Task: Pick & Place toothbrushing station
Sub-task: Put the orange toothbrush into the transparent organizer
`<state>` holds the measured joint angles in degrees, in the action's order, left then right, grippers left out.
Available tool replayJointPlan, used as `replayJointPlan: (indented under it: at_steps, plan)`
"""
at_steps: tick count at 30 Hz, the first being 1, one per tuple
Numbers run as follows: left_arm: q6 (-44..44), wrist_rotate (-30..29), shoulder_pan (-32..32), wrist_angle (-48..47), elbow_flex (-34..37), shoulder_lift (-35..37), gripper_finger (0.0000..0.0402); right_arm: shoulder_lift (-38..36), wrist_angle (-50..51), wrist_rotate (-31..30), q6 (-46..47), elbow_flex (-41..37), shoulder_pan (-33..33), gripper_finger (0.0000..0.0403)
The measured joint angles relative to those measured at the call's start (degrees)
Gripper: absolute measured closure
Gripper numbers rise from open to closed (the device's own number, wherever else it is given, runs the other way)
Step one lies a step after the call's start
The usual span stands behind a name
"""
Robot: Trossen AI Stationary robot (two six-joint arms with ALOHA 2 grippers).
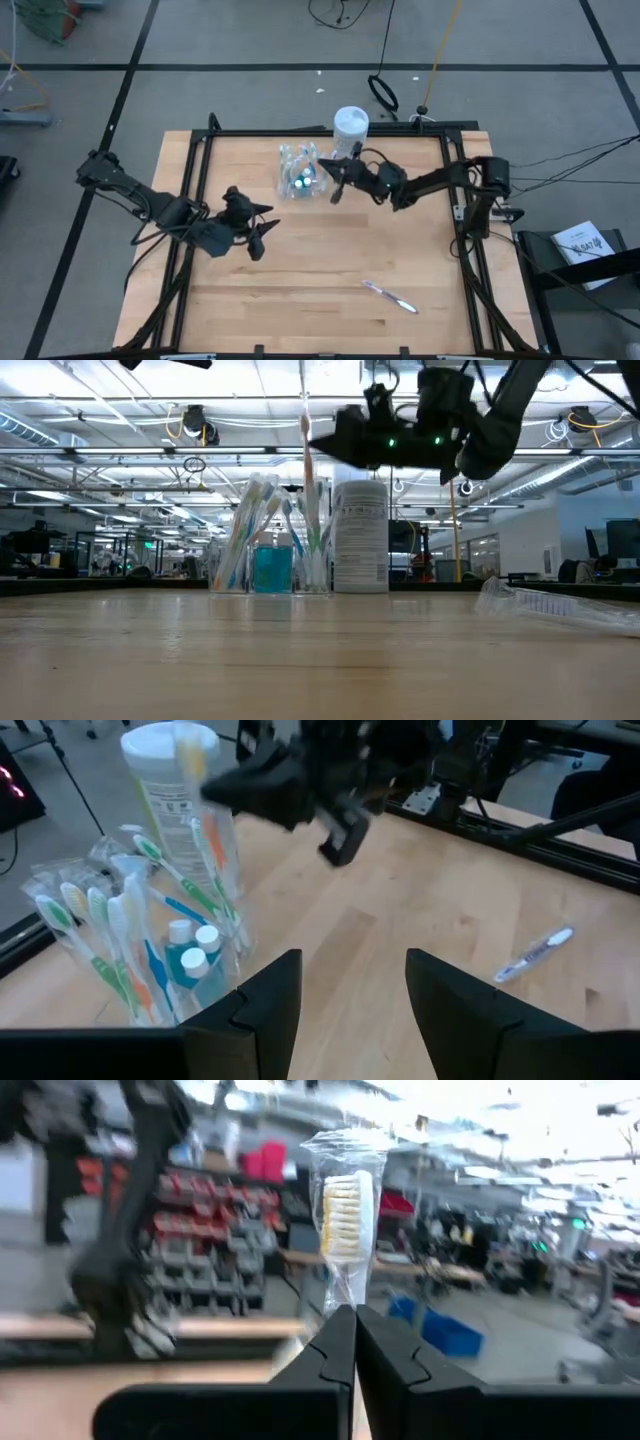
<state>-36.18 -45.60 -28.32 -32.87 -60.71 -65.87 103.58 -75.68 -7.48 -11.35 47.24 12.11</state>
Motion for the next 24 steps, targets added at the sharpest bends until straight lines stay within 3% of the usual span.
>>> replayJointPlan:
  at_steps: [7, 10, 18, 24]
  plan:
    - [0.5, 0.0, 0.2, 0.0, 0.0, 0.0, 0.0215, 6.9, 1.6, -0.3, -4.1, 0.0, 2.8, 0.0403]
    - [0.5, 0.0, 0.2, -0.1, 0.0, 0.0, 0.0215, 9.0, 2.9, -0.2, -1.4, 0.0, 2.6, 0.0403]
    - [0.5, 0.2, 0.2, -0.6, 0.0, 0.0, 0.0215, 9.0, 7.9, -0.4, -0.3, 0.1, 0.0, 0.0403]
    - [0.3, 0.9, 0.1, -0.9, 0.0, 0.0, 0.0215, 6.9, 8.2, -12.1, -2.8, 0.0, -2.1, 0.0387]
